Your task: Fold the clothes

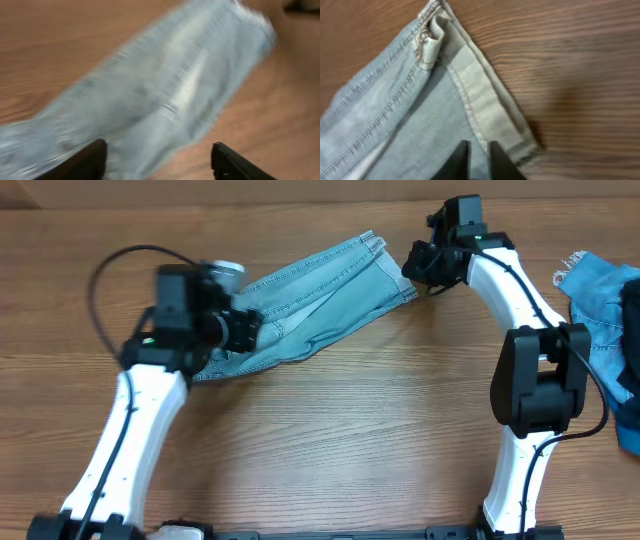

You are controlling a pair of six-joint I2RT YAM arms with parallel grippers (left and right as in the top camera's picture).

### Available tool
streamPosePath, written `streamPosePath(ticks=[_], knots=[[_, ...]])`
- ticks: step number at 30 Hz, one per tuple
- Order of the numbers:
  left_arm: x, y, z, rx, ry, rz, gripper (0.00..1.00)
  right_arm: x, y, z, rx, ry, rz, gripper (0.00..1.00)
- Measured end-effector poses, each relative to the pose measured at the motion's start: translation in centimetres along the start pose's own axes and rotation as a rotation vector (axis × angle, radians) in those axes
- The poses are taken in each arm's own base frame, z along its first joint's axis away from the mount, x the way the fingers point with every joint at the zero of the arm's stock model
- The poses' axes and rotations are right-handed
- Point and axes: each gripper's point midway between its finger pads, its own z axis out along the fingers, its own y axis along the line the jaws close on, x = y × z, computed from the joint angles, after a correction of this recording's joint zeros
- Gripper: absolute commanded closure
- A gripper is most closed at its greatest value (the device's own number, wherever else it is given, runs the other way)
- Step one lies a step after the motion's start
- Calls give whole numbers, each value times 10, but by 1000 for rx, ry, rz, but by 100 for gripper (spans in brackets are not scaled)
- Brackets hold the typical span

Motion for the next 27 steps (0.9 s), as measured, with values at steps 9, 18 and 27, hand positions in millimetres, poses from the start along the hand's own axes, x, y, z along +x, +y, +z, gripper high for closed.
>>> streamPosePath(ticks=[9,18,27], knots=[[35,-12,82,-23,154,137,41,13,26,11,-36,15,-43,96],[38,2,112,-82,146,152,36,36,27,31,-44,41,-61,96],[-15,40,108,-251,-64,134,33,57,26,44,-38,81,-67,96]])
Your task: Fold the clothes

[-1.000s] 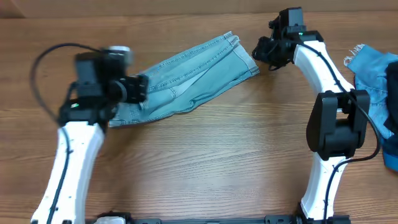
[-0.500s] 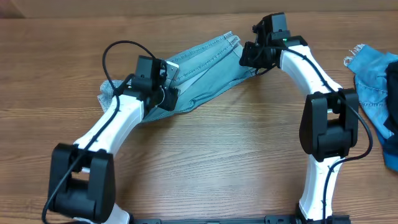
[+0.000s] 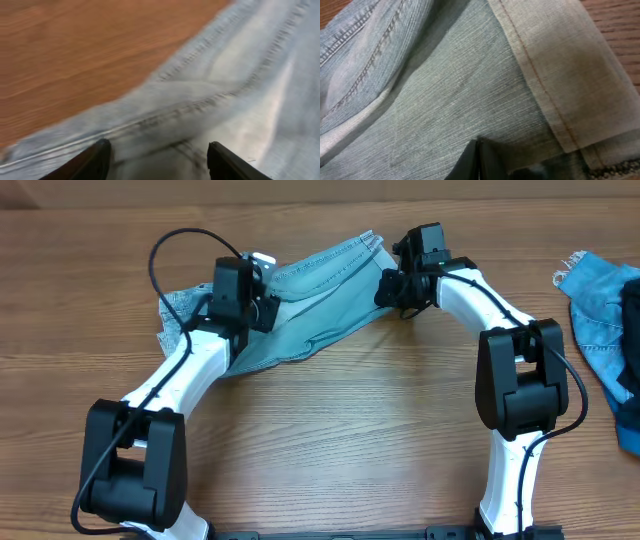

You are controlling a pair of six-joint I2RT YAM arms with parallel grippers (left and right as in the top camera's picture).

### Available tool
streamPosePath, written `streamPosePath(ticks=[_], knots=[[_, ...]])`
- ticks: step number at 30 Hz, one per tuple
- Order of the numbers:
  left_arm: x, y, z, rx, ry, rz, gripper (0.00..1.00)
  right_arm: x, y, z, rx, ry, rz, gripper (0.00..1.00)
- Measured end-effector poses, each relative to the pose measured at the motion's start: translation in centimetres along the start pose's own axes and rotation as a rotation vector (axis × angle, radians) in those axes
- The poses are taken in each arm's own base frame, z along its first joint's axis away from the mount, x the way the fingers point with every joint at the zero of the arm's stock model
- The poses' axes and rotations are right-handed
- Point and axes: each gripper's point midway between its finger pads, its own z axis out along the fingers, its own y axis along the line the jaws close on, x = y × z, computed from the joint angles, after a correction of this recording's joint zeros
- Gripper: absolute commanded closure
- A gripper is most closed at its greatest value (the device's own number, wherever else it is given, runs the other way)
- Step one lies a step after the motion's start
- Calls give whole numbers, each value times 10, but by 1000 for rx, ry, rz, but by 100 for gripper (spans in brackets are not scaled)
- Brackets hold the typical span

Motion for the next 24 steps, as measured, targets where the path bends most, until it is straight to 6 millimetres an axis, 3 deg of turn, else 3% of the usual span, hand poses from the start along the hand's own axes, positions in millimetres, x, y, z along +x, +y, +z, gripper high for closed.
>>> streamPosePath(ticks=[5,8,17,24], knots=[[4,33,0,-97,10,-81,36,2,-1,0,3,7,4,96],[13,41,0,-79,35,-122,40,2,-1,0,3,8,3,96],[36,-14,-4,126,144,-102,38,-18,13,-1,-63,-68,-30,96],[61,-19,-9,140,251,-114,38,-30,25,-3,-120,-117,-57,96]])
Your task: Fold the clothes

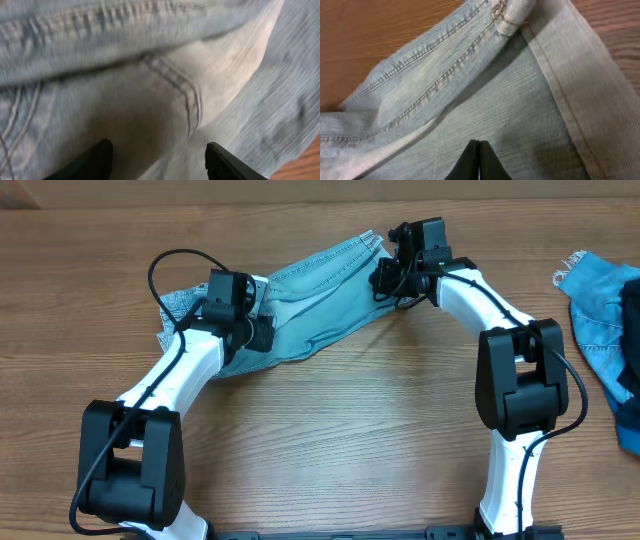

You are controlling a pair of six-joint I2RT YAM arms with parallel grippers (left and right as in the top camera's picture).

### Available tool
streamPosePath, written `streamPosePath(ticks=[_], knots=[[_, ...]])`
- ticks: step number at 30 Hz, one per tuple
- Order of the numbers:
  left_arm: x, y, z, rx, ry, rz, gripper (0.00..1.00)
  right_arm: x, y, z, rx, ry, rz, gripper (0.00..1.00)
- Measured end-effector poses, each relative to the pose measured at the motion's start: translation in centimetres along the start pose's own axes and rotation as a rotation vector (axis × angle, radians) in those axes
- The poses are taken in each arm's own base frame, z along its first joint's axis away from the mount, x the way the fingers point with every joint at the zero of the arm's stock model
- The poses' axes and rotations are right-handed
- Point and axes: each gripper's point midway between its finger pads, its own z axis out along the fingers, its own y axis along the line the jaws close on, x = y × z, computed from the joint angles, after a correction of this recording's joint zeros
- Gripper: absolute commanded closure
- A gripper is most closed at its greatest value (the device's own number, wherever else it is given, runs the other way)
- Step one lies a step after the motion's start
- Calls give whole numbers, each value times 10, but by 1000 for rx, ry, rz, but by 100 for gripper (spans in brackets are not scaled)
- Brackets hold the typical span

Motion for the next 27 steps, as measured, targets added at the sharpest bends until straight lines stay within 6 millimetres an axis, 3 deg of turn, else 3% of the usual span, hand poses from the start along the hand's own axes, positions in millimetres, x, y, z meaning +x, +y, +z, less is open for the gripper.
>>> streamPosePath(ticks=[6,9,13,16,18,19,20,24,27], knots=[[7,-8,0,52,28,-32,33,6,-17,2,82,14,15,96],[7,-19,-2,110,33,-68,33,22,-32,12,133,62,37,96],[-7,-27,-18,154,25,-95,32,30,-42,13,164,101,54,96],[-42,-31,-55,168,-67,-91,31,40,-44,7,199,154,64,96],[-75,-32,-98,166,-178,-77,29,52,-47,0,237,212,100,96],[-93,-32,-131,156,-254,-66,28,63,-49,-7,265,257,125,96],[-101,-32,-148,148,-294,-60,28,71,-52,-13,291,290,155,96],[-103,-29,-191,110,-354,-58,27,96,-58,-32,377,388,240,96],[-89,-25,-203,77,-330,-67,26,114,-62,-45,431,455,293,96]])
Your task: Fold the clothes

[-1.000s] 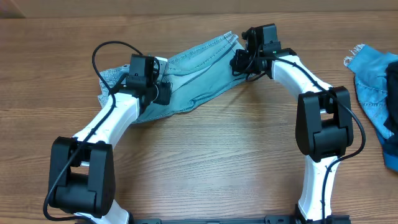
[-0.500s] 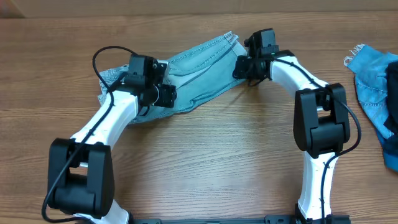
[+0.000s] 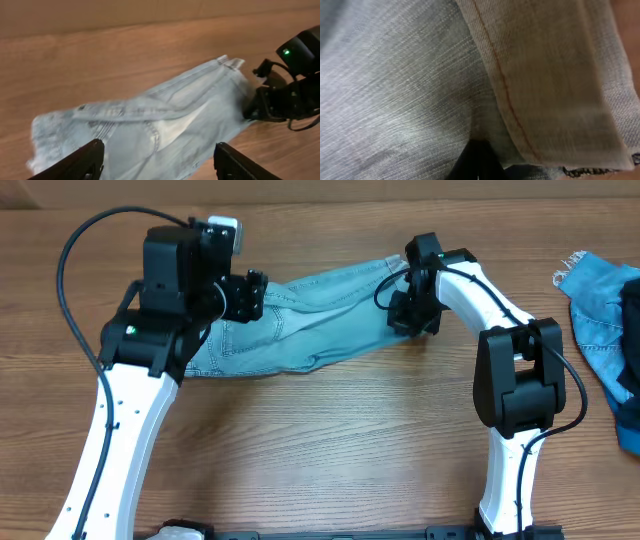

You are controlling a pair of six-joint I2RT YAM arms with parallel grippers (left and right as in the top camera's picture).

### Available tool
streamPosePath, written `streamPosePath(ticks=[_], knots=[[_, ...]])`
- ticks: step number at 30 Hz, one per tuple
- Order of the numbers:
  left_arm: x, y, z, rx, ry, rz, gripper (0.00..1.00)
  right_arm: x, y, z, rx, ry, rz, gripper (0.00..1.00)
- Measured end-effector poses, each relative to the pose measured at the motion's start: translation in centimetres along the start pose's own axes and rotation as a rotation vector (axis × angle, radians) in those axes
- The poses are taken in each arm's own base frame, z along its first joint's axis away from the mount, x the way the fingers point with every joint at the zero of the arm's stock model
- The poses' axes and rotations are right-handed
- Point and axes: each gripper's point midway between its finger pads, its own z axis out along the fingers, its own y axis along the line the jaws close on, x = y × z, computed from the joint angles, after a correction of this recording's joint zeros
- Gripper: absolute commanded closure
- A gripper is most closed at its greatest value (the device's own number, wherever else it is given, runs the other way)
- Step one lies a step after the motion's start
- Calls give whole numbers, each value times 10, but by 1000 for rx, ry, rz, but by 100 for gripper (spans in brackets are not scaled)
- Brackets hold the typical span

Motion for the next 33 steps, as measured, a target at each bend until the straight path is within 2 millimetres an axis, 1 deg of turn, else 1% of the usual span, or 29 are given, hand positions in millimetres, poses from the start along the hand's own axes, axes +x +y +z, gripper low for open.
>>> streamPosePath(ticks=[1,3,6,11,13,16,18,19,22,26,29,31,33], knots=[[3,1,-1,-7,12,-1,26,5,-3,-1,15,21,10,96],[17,6,-4,-36,66,-8,25,20,-12,-2,52,77,30,96],[28,11,-6,-67,111,-9,25,39,-24,-4,102,141,49,96],[32,16,-8,-93,124,-9,25,54,-32,-11,159,151,36,96],[32,16,-8,-98,124,-9,25,58,-31,-23,168,131,22,96],[32,17,-9,-102,124,-8,24,60,-19,-69,135,20,-16,96],[34,18,-9,-106,131,-9,23,65,-8,-112,94,-89,-54,96],[35,18,-9,-107,136,-9,23,73,-2,-139,71,-151,-78,96],[41,18,-10,-108,159,-3,23,92,9,-187,21,-273,-131,96],[51,21,-13,-124,205,7,23,116,18,-230,-38,-396,-192,96],[59,25,-15,-144,238,8,23,145,19,-264,-88,-536,-251,96],[64,26,-16,-152,255,9,23,159,14,-280,-128,-632,-271,94],[68,27,-18,-156,274,7,22,169,5,-286,-164,-706,-263,87]])
